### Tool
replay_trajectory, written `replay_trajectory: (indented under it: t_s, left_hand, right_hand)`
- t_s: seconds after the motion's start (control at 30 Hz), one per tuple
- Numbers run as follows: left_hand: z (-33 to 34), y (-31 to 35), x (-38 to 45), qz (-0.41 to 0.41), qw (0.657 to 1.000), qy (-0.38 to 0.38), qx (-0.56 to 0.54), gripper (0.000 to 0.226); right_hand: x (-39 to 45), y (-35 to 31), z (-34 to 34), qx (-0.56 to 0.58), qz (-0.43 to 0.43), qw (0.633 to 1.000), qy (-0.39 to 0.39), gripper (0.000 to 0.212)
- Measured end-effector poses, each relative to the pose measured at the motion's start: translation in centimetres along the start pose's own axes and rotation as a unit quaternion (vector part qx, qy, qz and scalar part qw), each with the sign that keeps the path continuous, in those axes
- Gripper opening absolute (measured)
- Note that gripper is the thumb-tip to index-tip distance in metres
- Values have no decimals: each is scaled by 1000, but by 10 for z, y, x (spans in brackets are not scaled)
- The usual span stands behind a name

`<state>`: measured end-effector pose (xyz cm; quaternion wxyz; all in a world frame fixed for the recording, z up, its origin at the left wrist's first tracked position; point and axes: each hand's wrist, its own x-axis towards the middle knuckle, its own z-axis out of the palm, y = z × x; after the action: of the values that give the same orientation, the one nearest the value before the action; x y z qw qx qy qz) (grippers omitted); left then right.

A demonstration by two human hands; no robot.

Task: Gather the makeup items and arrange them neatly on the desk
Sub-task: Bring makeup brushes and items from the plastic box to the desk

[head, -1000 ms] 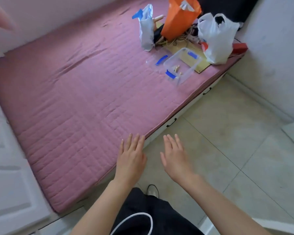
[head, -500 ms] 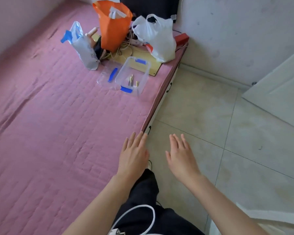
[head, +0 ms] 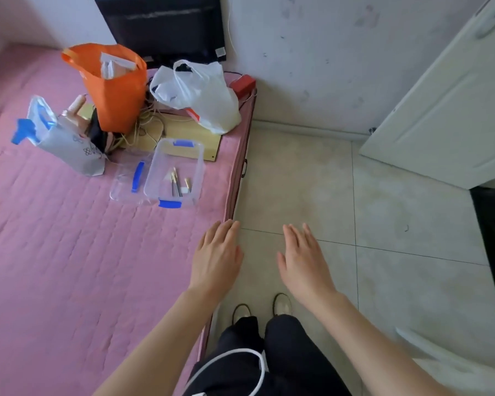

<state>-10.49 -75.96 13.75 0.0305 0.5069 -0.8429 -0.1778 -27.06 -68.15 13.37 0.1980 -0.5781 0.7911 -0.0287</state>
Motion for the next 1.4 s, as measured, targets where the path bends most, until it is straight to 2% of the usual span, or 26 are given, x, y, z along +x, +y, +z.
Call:
replay_trajectory:
  t_s: [0.13,0.3,0.6,0.77,1.07,1.2,1.4]
  left_hand:
    - [1,6,42,11,1000,-13,9,46]
    - [5,23,101,-17,1000,-9,0,46]
    - [10,71,225,-104,994,26,-22,42]
    - [3,72,276,-142,989,33,-30,42]
    - [1,11,328,-236,968,64,-49,39]
    - [-2,-32,341,-273,958,68,-54,42]
    - [-3,-85,350,-349,933,53,-74,34]
  right_hand:
    - [38,14,-11,5,0,1000,0,60]
    - [101,43,-34,11,-12,1000,5,59]
    - [236,95,-94,-21,-103,994,-27,59]
    - [296,100,-112,-41,-141,988,-47,59]
    - [399,51,-108,-91,-240,964,-74,59]
    - [440,10,-99,-106,-283,950,-85,58]
    - [485,-50,-76,-132,-348,920,-127,56]
